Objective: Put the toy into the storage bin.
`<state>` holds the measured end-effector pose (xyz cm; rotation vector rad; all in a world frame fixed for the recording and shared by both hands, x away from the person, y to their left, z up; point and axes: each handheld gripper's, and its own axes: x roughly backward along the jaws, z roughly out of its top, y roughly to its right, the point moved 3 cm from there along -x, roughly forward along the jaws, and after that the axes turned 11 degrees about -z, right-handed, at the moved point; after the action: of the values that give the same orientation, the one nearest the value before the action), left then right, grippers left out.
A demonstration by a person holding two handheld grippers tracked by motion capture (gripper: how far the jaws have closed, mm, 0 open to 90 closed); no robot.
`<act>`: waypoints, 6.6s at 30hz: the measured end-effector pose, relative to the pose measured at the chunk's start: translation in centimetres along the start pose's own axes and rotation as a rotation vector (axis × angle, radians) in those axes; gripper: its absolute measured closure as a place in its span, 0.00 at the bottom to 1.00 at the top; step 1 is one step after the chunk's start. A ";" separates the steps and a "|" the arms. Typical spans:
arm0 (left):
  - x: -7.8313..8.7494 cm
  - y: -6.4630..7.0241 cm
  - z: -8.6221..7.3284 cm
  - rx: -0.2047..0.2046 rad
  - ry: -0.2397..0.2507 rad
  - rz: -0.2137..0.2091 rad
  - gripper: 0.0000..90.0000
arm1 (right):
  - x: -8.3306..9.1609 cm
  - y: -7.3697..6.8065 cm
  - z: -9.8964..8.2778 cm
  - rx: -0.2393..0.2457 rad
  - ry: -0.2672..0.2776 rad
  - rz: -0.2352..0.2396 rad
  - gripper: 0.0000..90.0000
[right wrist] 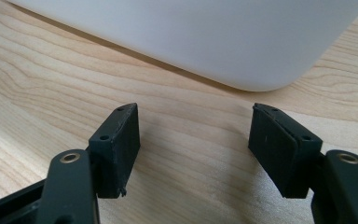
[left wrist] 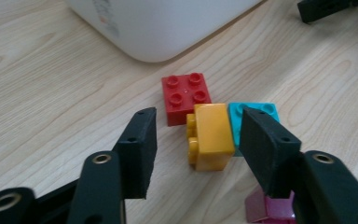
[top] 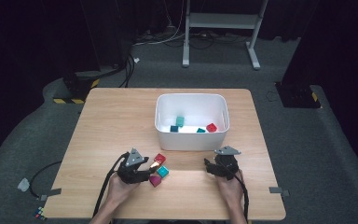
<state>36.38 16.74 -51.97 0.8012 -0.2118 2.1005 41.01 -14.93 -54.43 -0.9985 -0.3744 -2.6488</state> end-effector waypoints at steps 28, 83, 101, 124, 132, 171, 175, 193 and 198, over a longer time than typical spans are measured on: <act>-0.2 0.1 -0.1 -0.042 -0.038 -0.013 0.75 | 0.0 0.0 0.0 0.005 0.001 -0.002 0.37; 6.6 -2.3 14.1 0.008 0.135 -0.145 0.75 | -0.1 0.0 0.0 0.003 -0.001 -0.002 0.36; 3.2 -4.3 18.0 0.026 0.129 -0.132 0.75 | -0.1 -0.1 0.0 0.010 -0.003 0.000 0.35; -1.8 -5.1 19.7 0.068 0.107 -0.095 0.75 | -0.1 -0.1 0.0 0.010 -0.002 0.001 0.35; -2.8 -4.9 19.7 0.066 0.092 -0.091 0.74 | -0.1 -0.1 0.0 0.009 -0.003 0.000 0.35; 5.8 -4.4 16.1 0.038 0.194 -0.027 0.22 | -0.1 -0.1 0.0 0.006 -0.002 0.003 0.35; 6.4 -4.3 14.6 0.037 0.203 -0.017 0.22 | -0.1 -0.1 0.0 0.009 -0.002 0.002 0.35; 3.0 -3.6 6.9 0.111 0.114 -0.024 0.22 | -0.1 -0.1 0.0 0.010 -0.002 0.001 0.35; 1.8 -3.2 5.7 0.111 0.088 -0.020 0.23 | -0.1 -0.1 0.0 0.009 -0.003 0.001 0.35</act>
<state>40.76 17.56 -46.83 0.7713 -0.0399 2.1381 41.05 -14.84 -54.45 -0.9993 -0.3865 -2.6431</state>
